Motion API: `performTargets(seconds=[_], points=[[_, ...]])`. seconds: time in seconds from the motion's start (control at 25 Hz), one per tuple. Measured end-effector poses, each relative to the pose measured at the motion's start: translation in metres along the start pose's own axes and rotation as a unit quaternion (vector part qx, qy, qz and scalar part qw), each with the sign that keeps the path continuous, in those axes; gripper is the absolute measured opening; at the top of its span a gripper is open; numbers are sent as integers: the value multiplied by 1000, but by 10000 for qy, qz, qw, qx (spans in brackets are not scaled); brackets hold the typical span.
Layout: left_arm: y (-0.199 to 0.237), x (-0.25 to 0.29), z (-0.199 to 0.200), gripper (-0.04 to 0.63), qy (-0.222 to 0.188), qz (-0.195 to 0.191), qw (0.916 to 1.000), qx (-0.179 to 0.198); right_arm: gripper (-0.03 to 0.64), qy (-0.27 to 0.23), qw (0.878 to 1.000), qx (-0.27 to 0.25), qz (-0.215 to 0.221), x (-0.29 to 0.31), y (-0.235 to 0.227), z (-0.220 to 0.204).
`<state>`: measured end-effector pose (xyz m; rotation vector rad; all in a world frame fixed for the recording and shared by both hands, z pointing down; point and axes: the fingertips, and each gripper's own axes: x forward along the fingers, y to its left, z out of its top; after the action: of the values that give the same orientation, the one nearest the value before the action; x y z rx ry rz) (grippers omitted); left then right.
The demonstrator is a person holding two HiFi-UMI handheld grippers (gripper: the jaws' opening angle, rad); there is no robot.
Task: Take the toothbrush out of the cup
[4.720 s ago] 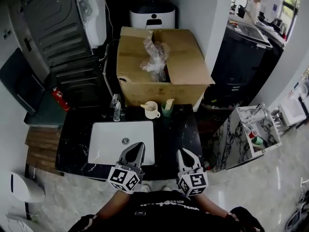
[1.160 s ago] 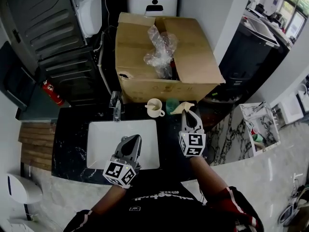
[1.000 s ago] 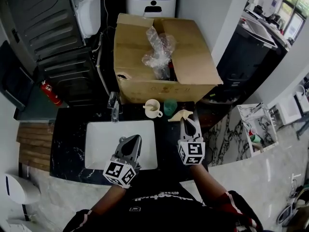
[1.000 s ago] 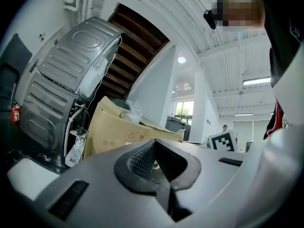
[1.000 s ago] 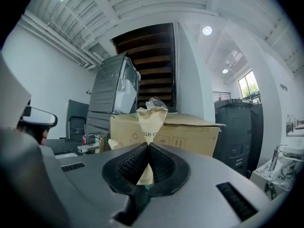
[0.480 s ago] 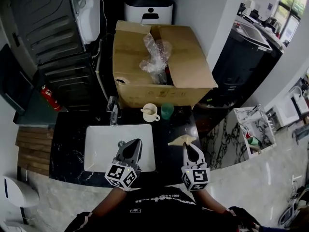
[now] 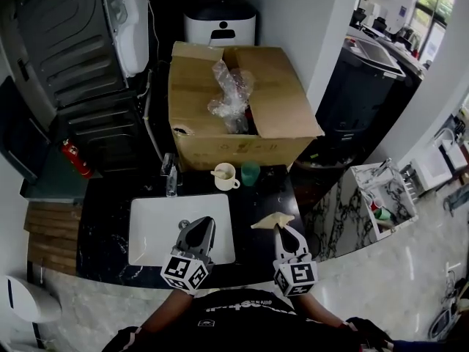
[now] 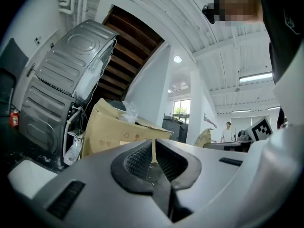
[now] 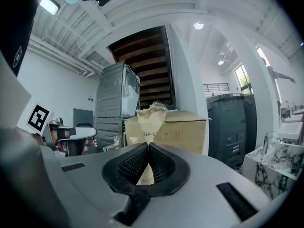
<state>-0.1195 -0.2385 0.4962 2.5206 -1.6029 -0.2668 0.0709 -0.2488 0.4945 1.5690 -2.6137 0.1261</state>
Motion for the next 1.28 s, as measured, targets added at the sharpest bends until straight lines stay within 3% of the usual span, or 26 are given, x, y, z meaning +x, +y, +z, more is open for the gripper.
performTargets(seconds=[0.12, 0.24, 0.48, 0.88, 1.12, 1.28], points=[[-4, 1, 1, 21, -42, -63, 10000, -15, 37, 7, 10000, 17, -24, -4, -1, 0], [-9, 2, 1, 100, -56, -144, 9999, -31, 37, 1, 10000, 43, -67, -7, -3, 0], [-12, 2, 0, 164, -74, -127, 9999, 41, 37, -19, 10000, 48, -67, -13, -3, 0], [1, 23, -11, 169, -8, 23, 10000, 91, 38, -7, 9999, 76, -93, -20, -10, 2], [26, 62, -32, 169, 198, 132, 9993, 299, 37, 118, 9997, 152, -135, -26, -16, -5], [48, 102, -62, 170, 544, 212, 9979, 264, 37, 70, 9997, 149, -167, -28, -19, -4]])
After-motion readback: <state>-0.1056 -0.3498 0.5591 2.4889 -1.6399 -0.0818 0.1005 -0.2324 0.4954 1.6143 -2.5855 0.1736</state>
